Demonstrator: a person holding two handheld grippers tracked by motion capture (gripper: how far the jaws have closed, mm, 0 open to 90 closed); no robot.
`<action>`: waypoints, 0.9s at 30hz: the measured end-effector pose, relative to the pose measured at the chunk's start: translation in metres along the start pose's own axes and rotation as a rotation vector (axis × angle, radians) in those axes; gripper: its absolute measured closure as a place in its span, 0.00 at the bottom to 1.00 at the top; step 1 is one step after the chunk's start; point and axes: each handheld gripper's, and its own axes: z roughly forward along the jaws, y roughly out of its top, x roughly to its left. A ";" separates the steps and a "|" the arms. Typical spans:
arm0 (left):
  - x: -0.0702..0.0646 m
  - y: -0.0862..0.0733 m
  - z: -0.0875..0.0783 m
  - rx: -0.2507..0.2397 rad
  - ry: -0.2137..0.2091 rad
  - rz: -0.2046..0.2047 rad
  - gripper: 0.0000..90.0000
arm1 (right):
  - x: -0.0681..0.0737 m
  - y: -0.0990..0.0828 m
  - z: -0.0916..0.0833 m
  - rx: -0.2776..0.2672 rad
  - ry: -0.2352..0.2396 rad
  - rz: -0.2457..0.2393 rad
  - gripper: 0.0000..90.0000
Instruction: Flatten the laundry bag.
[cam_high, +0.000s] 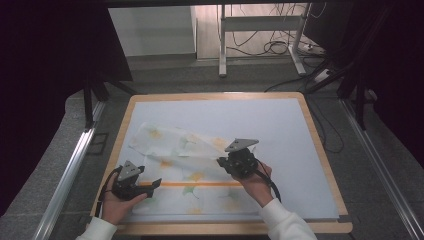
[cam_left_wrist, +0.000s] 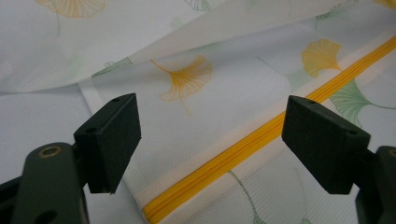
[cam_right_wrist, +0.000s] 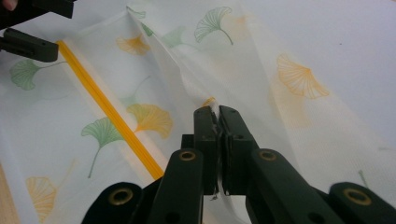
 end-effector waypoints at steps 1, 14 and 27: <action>0.000 0.000 0.000 0.001 0.000 0.002 0.21 | -0.001 0.000 0.001 -0.002 -0.002 0.002 0.95; -0.001 0.000 0.001 0.006 -0.008 -0.005 0.21 | -0.018 0.000 0.001 -0.012 -0.046 0.035 0.95; -0.001 0.000 0.002 0.011 -0.013 -0.003 0.21 | -0.036 0.000 -0.002 -0.031 -0.075 0.080 0.95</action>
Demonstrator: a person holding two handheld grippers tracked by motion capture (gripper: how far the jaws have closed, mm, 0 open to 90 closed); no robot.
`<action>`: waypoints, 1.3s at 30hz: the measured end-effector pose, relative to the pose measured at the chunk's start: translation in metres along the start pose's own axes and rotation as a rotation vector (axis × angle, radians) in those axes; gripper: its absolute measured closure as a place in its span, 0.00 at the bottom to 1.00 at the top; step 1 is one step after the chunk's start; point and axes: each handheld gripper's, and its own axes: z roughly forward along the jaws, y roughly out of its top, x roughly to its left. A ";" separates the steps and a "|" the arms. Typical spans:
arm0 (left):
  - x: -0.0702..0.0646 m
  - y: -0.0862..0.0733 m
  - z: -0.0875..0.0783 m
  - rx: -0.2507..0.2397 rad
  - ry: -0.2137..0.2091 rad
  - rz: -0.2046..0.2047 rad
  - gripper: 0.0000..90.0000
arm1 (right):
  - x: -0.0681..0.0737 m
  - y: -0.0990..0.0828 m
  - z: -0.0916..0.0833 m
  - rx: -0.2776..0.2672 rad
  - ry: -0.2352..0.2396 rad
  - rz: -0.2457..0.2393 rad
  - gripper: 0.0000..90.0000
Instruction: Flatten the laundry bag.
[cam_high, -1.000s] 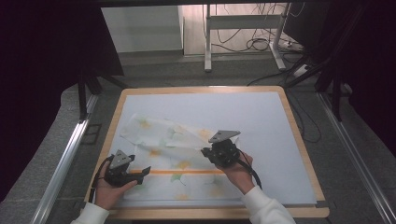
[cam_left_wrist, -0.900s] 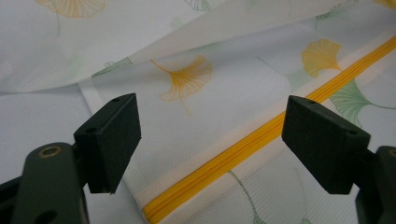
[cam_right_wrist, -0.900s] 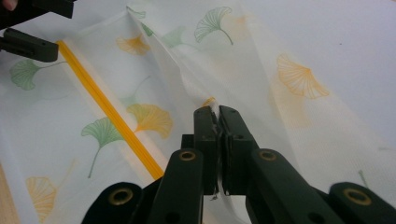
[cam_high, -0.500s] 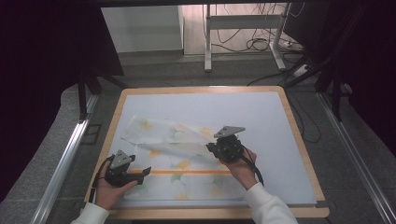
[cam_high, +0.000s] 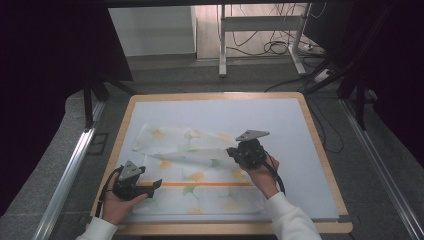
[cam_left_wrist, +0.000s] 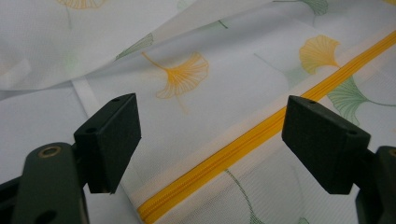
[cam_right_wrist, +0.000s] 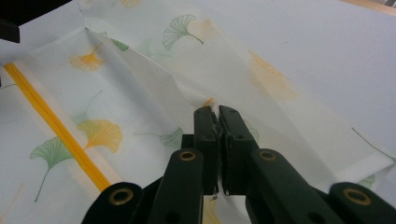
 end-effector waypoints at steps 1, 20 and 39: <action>0.000 0.000 0.000 0.000 0.000 0.000 0.21 | -0.001 0.000 0.000 -0.002 -0.002 0.000 0.95; 0.000 0.001 0.001 0.007 -0.024 -0.009 0.21 | -0.028 0.007 0.003 -0.029 -0.005 0.080 0.95; 0.001 0.000 0.002 0.016 -0.028 -0.005 0.21 | -0.047 0.029 0.016 -0.020 -0.030 0.063 0.95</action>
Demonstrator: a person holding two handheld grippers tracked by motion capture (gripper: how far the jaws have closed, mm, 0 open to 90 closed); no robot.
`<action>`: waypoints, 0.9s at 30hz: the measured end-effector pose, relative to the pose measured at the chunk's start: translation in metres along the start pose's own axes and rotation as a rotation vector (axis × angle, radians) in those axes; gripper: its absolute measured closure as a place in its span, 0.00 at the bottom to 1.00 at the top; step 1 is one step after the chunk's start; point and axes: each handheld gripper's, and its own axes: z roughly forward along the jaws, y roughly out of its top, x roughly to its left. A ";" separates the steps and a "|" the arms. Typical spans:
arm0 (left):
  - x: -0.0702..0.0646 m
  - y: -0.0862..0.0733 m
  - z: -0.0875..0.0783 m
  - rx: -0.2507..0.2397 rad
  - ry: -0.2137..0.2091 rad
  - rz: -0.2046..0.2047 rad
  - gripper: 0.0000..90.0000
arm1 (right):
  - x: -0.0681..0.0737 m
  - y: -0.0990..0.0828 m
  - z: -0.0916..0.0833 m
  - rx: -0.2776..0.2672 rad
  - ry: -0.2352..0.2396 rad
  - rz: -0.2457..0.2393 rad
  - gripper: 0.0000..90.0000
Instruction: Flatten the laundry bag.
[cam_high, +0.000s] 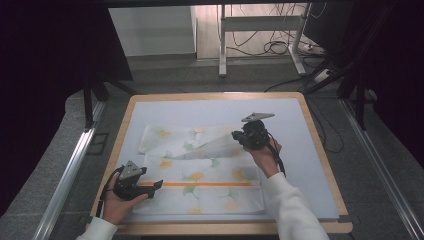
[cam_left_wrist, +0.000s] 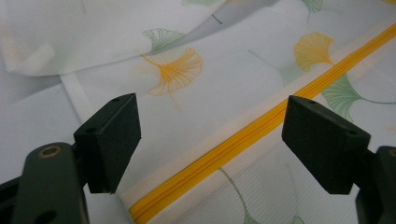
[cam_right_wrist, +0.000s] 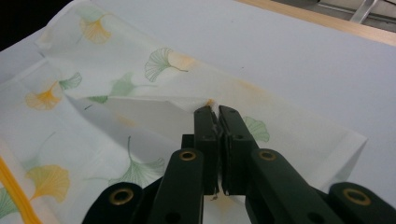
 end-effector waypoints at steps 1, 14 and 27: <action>0.000 0.000 0.000 0.000 -0.001 0.001 0.21 | -0.001 0.002 0.001 0.000 -0.001 0.001 0.95; -0.001 0.000 0.001 0.002 -0.011 0.005 0.21 | -0.044 0.018 0.023 0.035 -0.078 0.113 0.96; 0.002 0.000 0.003 0.007 -0.016 0.000 0.21 | -0.075 0.016 0.047 0.045 -0.109 0.208 0.96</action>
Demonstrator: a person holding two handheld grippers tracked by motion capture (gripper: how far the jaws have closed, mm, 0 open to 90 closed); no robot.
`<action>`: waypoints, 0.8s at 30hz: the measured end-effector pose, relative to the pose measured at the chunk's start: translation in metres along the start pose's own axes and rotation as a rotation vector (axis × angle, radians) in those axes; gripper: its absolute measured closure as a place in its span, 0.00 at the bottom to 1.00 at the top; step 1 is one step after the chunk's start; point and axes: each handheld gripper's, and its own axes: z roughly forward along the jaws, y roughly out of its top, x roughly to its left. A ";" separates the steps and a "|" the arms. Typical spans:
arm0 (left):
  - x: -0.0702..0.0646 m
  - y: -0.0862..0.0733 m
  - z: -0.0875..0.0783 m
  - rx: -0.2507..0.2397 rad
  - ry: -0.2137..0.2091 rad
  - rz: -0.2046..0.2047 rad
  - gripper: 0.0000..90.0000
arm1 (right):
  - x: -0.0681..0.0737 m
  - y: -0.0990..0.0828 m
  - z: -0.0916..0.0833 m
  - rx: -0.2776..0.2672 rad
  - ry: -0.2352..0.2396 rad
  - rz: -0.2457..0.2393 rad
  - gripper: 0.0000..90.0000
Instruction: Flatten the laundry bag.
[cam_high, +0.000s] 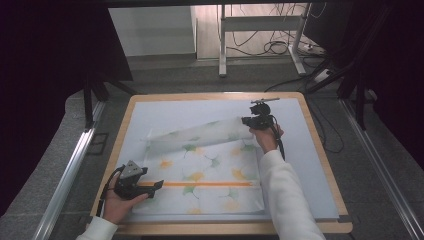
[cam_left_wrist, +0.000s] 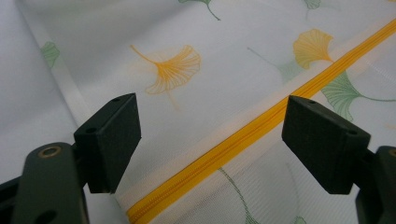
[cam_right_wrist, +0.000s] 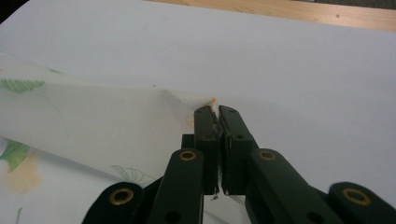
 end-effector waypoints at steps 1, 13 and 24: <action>0.000 0.000 0.000 -0.001 0.000 0.000 0.21 | -0.003 0.000 0.002 -0.002 -0.004 0.009 0.95; 0.000 0.000 -0.001 -0.003 -0.002 -0.001 0.21 | -0.029 0.012 0.017 -0.026 -0.047 0.050 0.95; 0.001 0.000 -0.001 -0.003 -0.002 -0.002 0.21 | -0.037 0.019 0.012 -0.085 -0.148 0.036 0.56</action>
